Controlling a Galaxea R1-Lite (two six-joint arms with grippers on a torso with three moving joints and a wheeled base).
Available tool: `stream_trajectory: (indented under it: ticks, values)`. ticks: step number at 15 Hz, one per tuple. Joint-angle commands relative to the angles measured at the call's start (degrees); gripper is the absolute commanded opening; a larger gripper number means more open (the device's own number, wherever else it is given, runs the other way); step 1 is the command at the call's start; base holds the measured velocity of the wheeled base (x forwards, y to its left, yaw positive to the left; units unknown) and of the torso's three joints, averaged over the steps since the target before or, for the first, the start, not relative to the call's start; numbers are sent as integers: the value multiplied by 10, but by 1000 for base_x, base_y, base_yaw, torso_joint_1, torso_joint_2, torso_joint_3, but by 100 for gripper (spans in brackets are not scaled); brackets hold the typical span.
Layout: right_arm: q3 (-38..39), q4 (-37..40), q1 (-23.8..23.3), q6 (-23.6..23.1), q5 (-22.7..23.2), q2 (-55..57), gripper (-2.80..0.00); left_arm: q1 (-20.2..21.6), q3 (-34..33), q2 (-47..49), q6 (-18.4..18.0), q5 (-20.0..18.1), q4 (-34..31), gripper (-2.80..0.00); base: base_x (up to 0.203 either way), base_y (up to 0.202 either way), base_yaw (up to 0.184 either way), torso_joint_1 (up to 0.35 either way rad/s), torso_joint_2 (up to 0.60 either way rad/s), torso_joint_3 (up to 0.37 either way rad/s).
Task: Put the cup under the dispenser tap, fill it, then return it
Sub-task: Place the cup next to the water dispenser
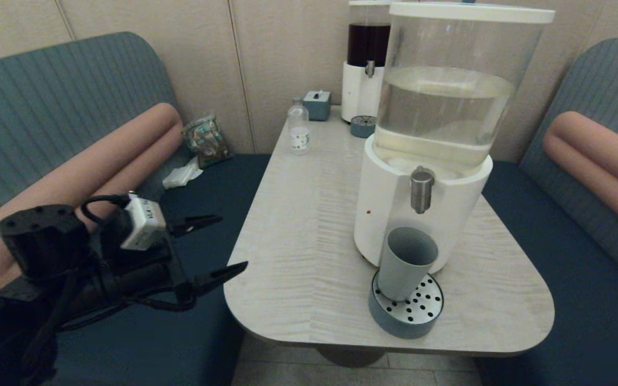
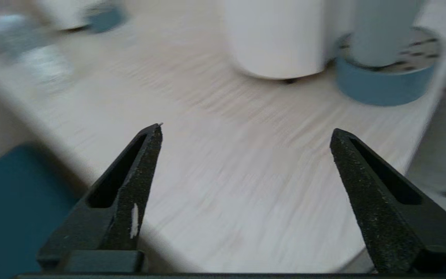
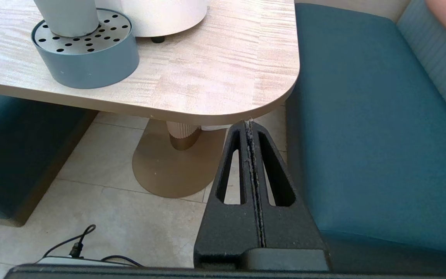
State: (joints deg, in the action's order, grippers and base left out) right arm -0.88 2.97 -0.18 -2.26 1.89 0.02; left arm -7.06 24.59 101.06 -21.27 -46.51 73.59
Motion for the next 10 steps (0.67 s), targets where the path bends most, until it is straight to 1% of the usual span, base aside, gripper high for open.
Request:
stream_trajectory:
  ticks: [1,4,5,7,10]
  values:
    - [0,0,0,0,0,0,-280,-53,24,50,2,-1,3,0,0,0,0,0,0,0]
    - [0,0,0,0,0,0,-280,-150,53,91,26,17,4,0,0,0,0,0,0,0]
    - [0,0,0,0,0,0,-280,-174,59,99,31,28,4,0,0,0,0,0,0,0]
    - [0,0,0,0,0,0,-280,-205,81,114,45,53,6,0,0,0,0,0,0,0]
    - [0,0,0,0,0,0,-280,-243,113,136,63,78,8,0,0,0,0,0,0,0]
